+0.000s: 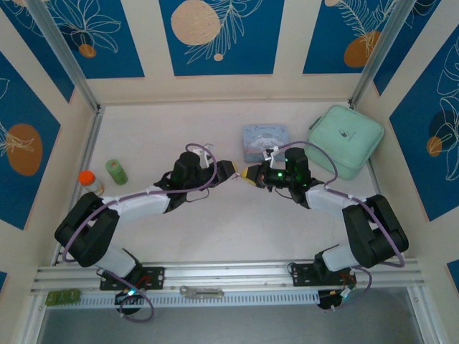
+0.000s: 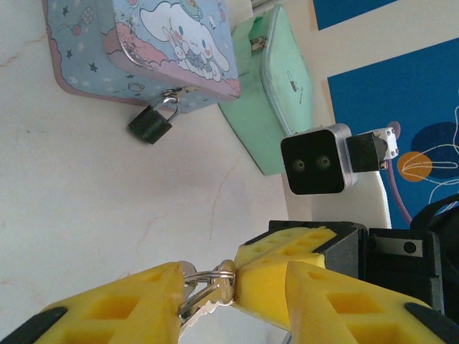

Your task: Unlock the padlock with the key

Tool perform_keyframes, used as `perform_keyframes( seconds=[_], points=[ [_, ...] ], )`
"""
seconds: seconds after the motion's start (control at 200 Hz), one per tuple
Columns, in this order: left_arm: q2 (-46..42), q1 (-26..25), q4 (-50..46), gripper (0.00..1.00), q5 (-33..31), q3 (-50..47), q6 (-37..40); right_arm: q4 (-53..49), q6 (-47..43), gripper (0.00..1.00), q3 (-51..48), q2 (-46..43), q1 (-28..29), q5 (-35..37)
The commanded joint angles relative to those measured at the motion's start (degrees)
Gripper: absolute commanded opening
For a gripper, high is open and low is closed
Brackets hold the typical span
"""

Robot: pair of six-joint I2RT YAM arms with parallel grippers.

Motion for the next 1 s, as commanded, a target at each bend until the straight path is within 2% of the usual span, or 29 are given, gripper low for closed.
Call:
perform_keyframes(
  seconds=[0.0, 0.055, 0.16, 0.25, 0.42, 0.52, 0.545, 0.58, 0.67, 0.725, 0.87, 0.995],
  points=[
    [-0.20, -0.70, 1.85, 0.40, 0.66, -0.03, -0.52, -0.04, -1.17, 0.00, -0.15, -1.25, -0.36, -1.22],
    [0.06, -0.83, 2.15, 0.35, 0.74, 0.07, -0.55, 0.25, -1.04, 0.00, -0.04, -1.09, -0.36, -1.24],
    [0.13, -0.92, 2.00, 0.13, 0.69, 0.16, -0.33, 0.43, -0.93, 0.00, 0.08, -0.91, -0.34, -1.32],
    [-0.19, -0.91, 1.04, 0.00, 0.36, 0.23, 0.25, 0.25, -0.87, 0.00, 0.07, -1.28, -0.31, -1.41],
    [-0.78, -0.92, -0.40, 0.00, 0.07, 0.41, 1.70, 0.00, -1.05, 0.01, 0.72, -2.57, -1.16, -2.43],
    [-1.79, -0.04, -3.99, 0.00, 2.30, 2.27, 8.54, -3.86, -5.31, 0.44, 1.63, -5.86, -3.00, -2.86],
    [-2.21, 0.31, -5.46, 0.00, 3.45, 3.01, 10.94, -5.90, -7.23, 0.51, 1.90, -7.08, -3.64, -2.89],
    [-2.74, 0.97, -7.50, 0.00, 5.66, 4.18, 15.56, -8.70, -10.34, 0.54, 2.58, -8.81, -4.55, -3.11],
    [-4.43, 2.05, -15.09, 0.00, 10.73, 7.90, 26.31, -17.77, -19.34, 0.57, 5.19, -12.85, -5.56, -2.55],
    [-5.31, 2.37, -19.89, 0.00, 13.87, 10.25, 31.79, -19.78, -23.20, 0.56, 6.19, -14.46, -5.36, -4.15],
    [-4.67, 2.59, -30.58, 0.00, 23.85, 16.98, 41.63, -16.80, -27.11, 0.53, 6.25, -15.19, -3.69, -10.40],
    [-2.11, 2.59, -44.04, 0.00, 25.28, 23.94, 47.71, -12.61, -26.44, 0.49, 5.56, -13.94, -3.00, -12.72]
  ],
)
